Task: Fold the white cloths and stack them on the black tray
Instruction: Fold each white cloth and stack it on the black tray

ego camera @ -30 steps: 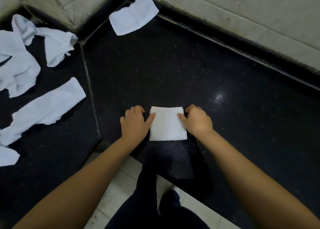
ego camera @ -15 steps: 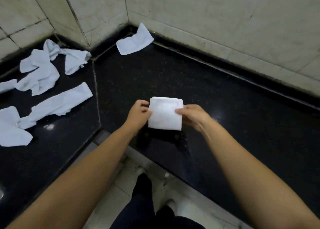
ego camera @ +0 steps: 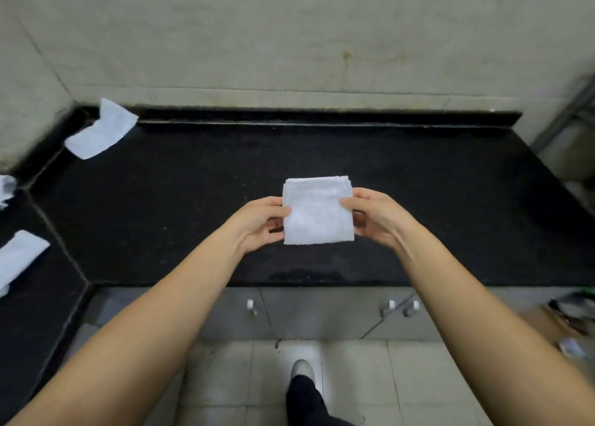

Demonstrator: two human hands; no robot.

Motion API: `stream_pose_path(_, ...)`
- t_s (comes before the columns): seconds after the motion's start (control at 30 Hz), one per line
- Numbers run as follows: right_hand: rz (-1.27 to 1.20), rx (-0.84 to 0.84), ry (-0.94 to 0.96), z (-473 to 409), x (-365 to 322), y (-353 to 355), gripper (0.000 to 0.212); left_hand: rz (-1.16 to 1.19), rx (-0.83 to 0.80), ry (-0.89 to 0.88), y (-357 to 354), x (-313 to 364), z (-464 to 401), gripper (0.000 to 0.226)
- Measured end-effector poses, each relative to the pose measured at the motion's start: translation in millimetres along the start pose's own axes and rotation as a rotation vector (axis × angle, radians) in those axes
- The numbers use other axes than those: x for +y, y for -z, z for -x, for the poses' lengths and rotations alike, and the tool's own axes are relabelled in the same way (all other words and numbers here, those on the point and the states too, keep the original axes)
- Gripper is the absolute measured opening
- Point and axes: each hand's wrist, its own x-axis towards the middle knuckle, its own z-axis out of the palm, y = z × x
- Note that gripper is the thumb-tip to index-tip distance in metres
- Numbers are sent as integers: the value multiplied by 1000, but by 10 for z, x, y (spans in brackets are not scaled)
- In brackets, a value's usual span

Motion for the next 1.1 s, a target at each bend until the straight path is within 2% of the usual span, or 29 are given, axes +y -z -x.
stream_pose_path(0.33, -230, 417, -31, 1696, 797, 1292, 12, -218, -315, 220, -1690, -764, 254, 18)
stream_pose_path(0.6, -410, 613, 70, 2847, 1013, 2649, 15, -386, -547, 216, -3535, -1183, 347, 18)
stream_pose_path(0.87, -408, 791, 120, 3778, 805, 4350, 14, -368, -635, 196, -5645, -1574, 426, 19)
stream_pose_path(1.1, -362, 740, 141, 3596, 524, 5476, 12, -344, -604, 171, -6577, -1500, 25, 19)
